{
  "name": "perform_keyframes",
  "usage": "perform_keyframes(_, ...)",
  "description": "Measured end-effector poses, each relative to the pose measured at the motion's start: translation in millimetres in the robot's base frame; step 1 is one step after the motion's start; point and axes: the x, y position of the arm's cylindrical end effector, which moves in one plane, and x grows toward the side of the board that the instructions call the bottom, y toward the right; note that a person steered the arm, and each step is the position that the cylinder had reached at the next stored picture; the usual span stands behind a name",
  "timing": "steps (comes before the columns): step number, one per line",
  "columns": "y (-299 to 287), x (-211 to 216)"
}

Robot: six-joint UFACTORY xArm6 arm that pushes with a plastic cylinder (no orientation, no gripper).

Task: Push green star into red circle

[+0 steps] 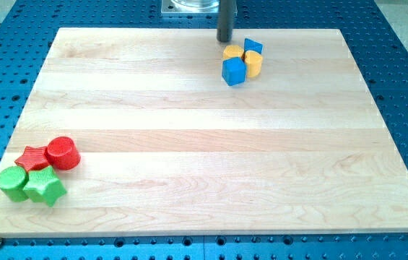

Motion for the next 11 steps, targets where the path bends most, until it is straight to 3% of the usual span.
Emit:
perform_keyframes(1, -97, 48)
perform_keyframes(3, -67, 229)
perform_keyframes(4, -112, 326)
perform_keyframes(5, -200, 376)
perform_keyframes(7, -280, 376)
perform_keyframes(8, -282, 402)
perform_keyframes(11, -212, 300)
